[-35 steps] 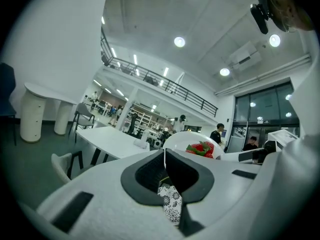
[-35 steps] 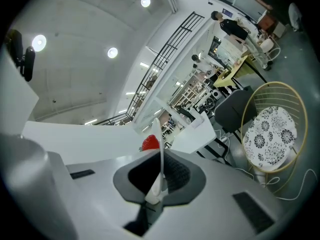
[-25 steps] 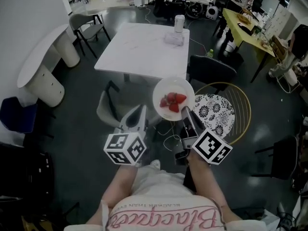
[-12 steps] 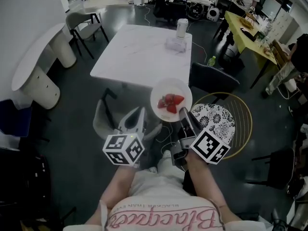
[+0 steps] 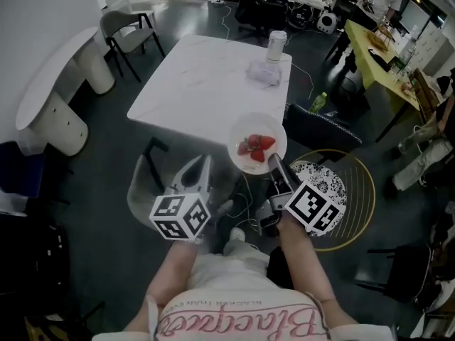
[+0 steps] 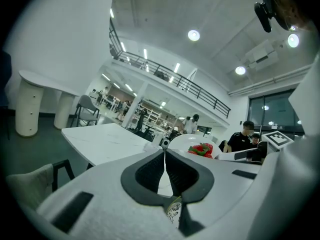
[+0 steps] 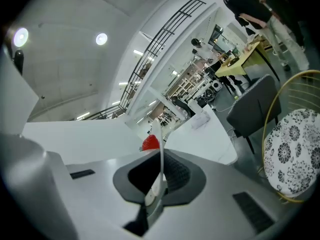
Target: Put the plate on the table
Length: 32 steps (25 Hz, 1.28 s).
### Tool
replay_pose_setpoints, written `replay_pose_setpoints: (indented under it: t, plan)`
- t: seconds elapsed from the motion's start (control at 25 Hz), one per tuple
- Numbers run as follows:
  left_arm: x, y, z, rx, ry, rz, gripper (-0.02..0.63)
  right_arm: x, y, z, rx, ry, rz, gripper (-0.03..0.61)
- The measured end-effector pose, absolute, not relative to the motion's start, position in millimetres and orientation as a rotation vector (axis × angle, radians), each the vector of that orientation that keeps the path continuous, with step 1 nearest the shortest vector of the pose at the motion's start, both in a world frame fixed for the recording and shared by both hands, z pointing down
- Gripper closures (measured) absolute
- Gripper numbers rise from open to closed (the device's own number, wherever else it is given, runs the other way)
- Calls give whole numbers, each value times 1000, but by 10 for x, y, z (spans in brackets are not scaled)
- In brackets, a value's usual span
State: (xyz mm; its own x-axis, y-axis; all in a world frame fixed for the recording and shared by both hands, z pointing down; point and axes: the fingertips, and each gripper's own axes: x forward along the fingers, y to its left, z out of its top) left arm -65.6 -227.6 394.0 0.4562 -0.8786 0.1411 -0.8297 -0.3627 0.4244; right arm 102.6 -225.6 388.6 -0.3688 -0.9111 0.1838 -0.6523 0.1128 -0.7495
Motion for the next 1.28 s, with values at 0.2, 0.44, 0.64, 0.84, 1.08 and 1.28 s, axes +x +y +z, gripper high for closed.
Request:
replay_pose_setpoints:
  t: [0.2, 0.44, 0.64, 0.84, 1.08, 1.28]
  plan:
    - [-426, -2686, 3978, 2294, -1446, -164, 601, 1227, -2766, 4000, -1489, 2108, -1179, 569]
    - [-247, -3082, 4027, 2331, -1459, -133, 602, 1356, -3226, 4114, -1449, 2116, -1239, 569]
    - [-236, -3383, 4136, 2314, -1464, -86, 602, 1392, -3580, 4256, -1442, 2081, -1308, 569]
    - [-296, -3743, 4281, 2294, -1444, -48, 603, 1290, -3965, 4420, -1454, 2068, -1357, 569]
    - [-339, -4155, 4532, 2273, -1381, 0, 603, 1176, -4494, 4790, -1508, 2059, -1425, 569]
    - [-405, -4439, 4808, 2249, -1343, 55, 601, 1061, -4877, 5290, -1552, 2044, -1536, 569]
